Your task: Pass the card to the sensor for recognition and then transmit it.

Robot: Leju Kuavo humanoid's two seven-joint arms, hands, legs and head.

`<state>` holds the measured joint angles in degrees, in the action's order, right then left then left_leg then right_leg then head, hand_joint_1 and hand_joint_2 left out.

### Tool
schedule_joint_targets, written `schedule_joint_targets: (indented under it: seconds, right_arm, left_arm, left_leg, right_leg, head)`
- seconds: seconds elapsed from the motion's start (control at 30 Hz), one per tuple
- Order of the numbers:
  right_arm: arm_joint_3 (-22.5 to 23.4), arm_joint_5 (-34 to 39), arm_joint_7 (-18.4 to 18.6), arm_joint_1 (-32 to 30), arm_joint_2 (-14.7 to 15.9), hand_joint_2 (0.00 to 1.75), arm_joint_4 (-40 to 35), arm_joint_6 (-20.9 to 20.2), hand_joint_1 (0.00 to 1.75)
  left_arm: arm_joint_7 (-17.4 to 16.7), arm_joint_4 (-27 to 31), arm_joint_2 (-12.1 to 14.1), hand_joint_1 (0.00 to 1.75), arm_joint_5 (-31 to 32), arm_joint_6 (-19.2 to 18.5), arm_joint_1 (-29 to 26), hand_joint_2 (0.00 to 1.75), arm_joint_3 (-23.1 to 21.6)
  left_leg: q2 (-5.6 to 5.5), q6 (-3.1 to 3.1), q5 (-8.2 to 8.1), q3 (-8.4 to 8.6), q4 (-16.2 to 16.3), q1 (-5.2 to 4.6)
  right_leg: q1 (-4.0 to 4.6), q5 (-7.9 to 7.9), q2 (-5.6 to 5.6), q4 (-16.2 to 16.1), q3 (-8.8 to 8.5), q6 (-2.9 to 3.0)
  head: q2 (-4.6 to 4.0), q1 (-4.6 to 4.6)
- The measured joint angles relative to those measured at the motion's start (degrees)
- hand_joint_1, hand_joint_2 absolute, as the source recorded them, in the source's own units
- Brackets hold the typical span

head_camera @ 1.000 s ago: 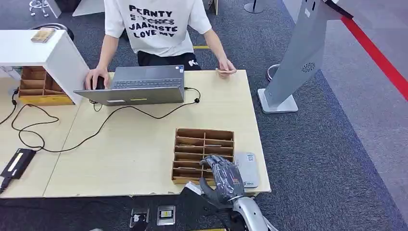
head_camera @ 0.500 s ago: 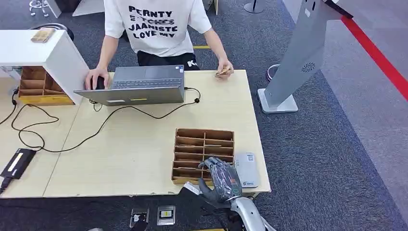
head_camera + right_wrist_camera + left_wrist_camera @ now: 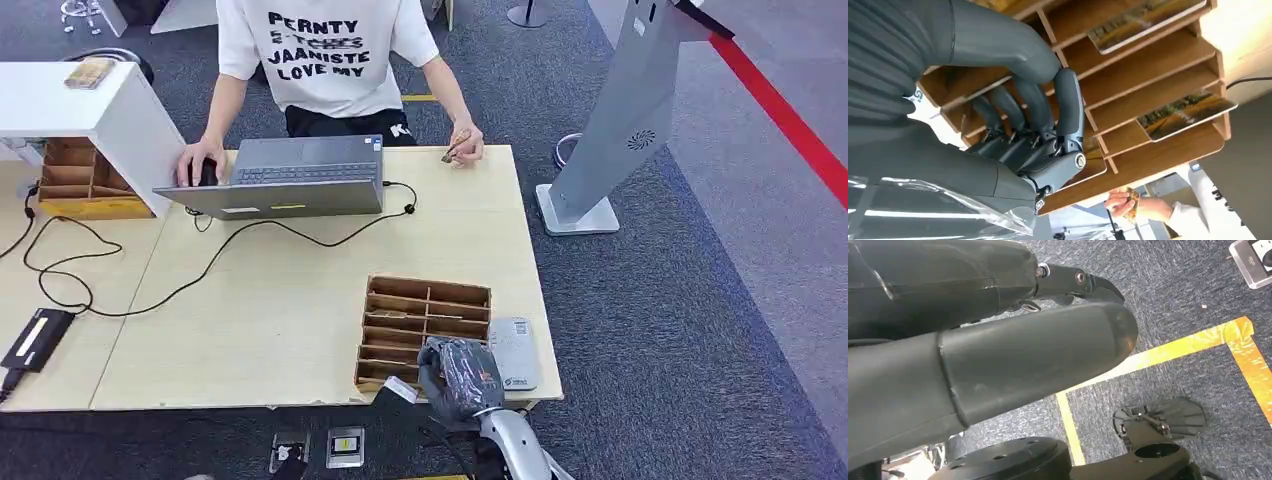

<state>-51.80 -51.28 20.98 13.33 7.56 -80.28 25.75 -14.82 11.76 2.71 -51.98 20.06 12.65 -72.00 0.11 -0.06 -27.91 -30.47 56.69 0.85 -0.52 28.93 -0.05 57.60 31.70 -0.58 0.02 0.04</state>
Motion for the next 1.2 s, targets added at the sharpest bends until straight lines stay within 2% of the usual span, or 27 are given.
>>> schedule_joint_targets:
  seconds: [0.87, 1.0, 1.2]
  right_arm:
    - [0.0, -0.8, 0.7, -0.5, 0.4, 1.75, -0.5, 0.4, 1.75]
    - [0.1, -2.1, 0.9, -0.8, 0.7, 1.75, -2.1, 0.5, 1.71]
    - [1.0, -3.7, 1.5, -0.8, 1.2, 1.75, -7.0, 0.8, 1.75]
  left_arm:
    - [0.0, 0.0, 0.0, 0.0, 0.5, 0.0, 0.0, 0.0, 0.0]
    - [0.0, 0.0, 0.0, 0.0, 0.5, -0.1, 0.0, 0.0, 0.0]
    - [0.0, 0.0, 0.0, 0.0, 0.6, -0.4, 0.0, 0.0, 0.0]
  left_leg:
    - [0.01, 0.0, 0.0, 0.01, 0.0, 0.0]
    - [0.01, 0.0, 0.0, 0.01, 0.0, 0.0]
    - [0.01, 0.0, 0.0, 0.01, 0.0, 0.0]
  right_leg:
    - [0.0, 0.0, 0.01, 0.0, 0.0, 0.0]
    - [0.0, 0.0, 0.01, 0.0, 0.0, 0.0]
    - [0.0, 0.0, 0.02, 0.0, 0.0, 0.0]
  head:
    - [0.0, 0.0]
    - [0.02, 0.0]
    - [0.0, 0.0]
